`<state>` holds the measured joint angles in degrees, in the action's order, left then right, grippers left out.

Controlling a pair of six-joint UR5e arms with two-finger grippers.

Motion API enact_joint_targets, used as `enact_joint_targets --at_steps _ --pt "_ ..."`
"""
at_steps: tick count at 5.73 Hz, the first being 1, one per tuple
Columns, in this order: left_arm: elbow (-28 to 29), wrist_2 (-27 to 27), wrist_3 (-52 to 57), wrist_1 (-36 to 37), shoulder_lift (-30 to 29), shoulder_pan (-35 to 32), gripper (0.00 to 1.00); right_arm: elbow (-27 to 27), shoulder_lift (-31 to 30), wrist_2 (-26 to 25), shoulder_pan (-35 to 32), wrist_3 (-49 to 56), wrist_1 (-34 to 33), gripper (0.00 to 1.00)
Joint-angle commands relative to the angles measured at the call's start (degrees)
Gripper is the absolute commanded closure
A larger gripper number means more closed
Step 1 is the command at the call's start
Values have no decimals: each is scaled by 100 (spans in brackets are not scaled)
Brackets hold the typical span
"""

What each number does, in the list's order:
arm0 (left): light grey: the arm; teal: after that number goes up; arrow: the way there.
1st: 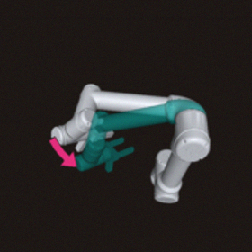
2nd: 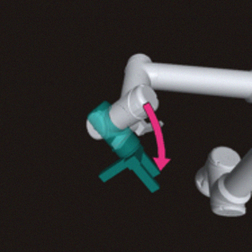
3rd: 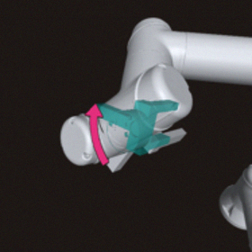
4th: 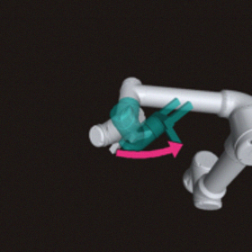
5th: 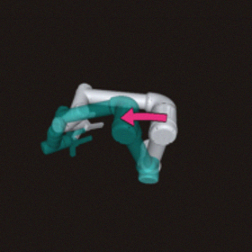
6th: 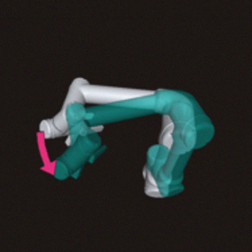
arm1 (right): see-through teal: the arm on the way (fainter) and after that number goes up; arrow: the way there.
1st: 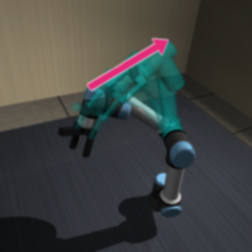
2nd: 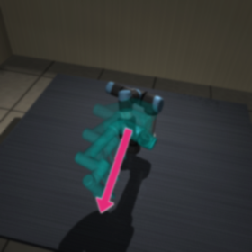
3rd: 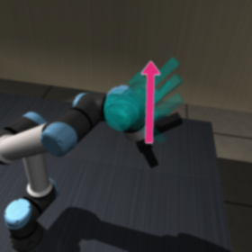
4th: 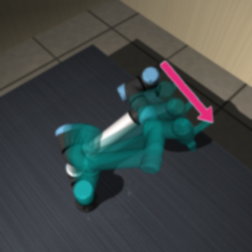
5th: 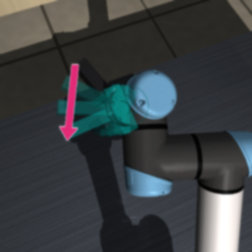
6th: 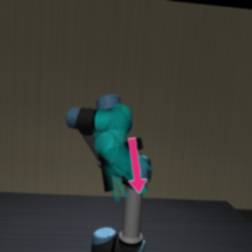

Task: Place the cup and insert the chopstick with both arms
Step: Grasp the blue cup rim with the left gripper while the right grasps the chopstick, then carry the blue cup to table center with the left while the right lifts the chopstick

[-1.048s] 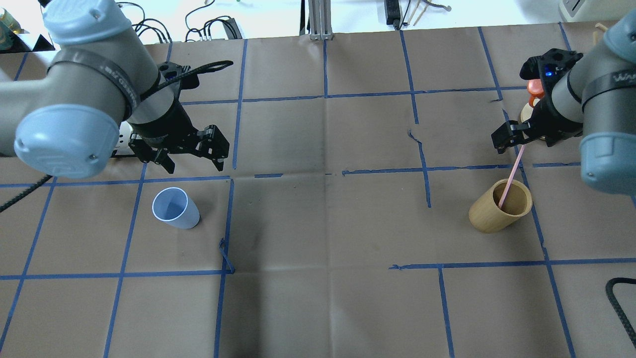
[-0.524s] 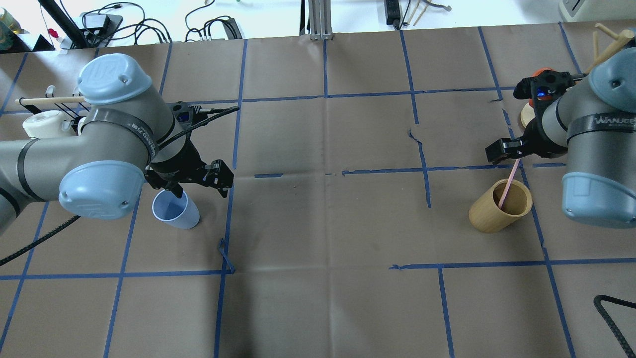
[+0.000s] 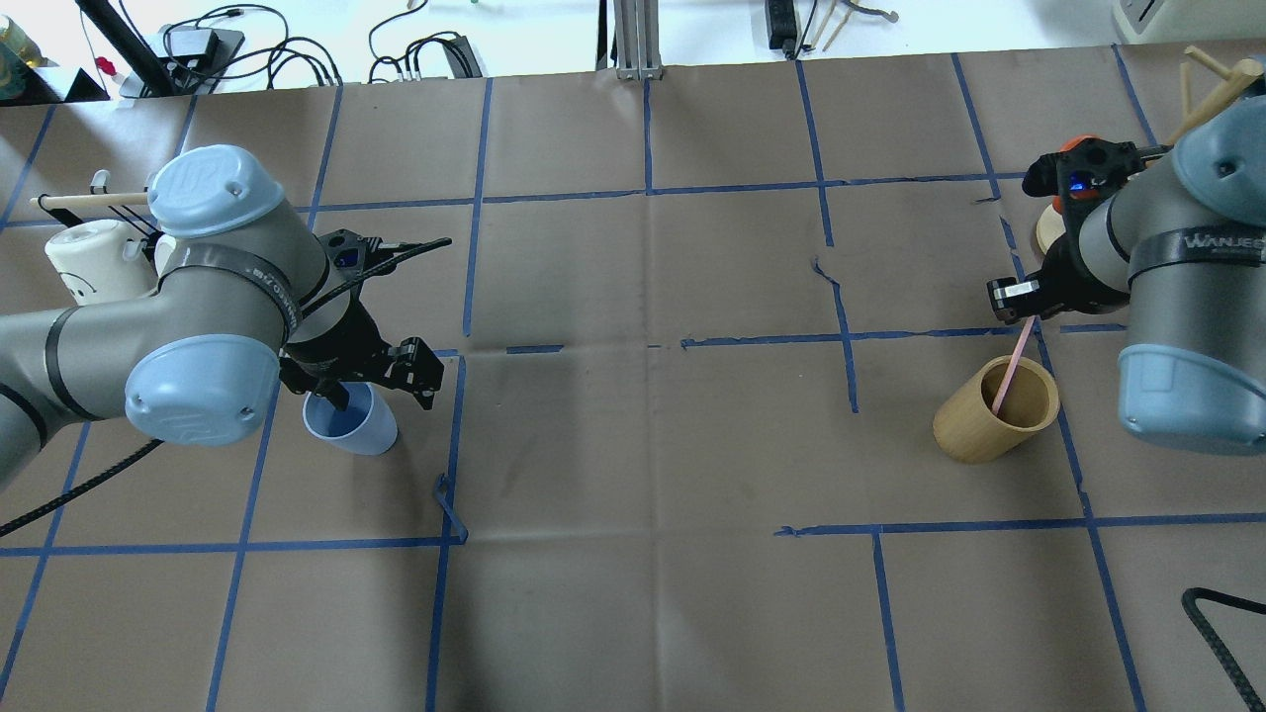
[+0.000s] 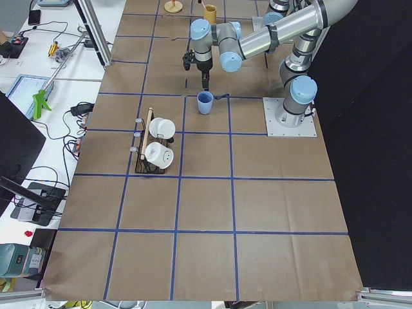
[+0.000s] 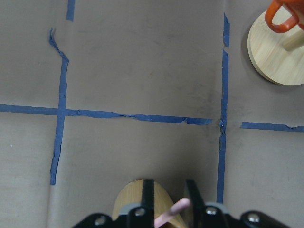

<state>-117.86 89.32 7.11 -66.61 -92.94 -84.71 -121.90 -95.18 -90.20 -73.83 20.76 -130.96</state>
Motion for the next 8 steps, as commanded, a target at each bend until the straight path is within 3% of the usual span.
enact_joint_targets --at_steps 1,2,3,4,5,7,8 --pt "-62 24 62 104 -110 77 2 35 -9 11 0 -28 0 93" --pt "-123 15 106 322 -267 208 2 253 -79 -15 -17 -54 17 92" --pt "-123 6 150 359 -330 236 24 786 -97 -15 -61 -80 574 92" --pt "-115 -20 194 360 -348 236 69 1496 -89 -6 -88 -324 1572 92" --pt "-106 -38 185 360 -348 236 84 2286 -10 11 -158 -709 2687 92" --pt "-44 -47 159 395 -365 201 99 3675 611 -14 -901 -1607 3819 92" --pt "156 -81 107 395 -435 149 100 4379 1006 -15 -1062 -1932 4450 92"
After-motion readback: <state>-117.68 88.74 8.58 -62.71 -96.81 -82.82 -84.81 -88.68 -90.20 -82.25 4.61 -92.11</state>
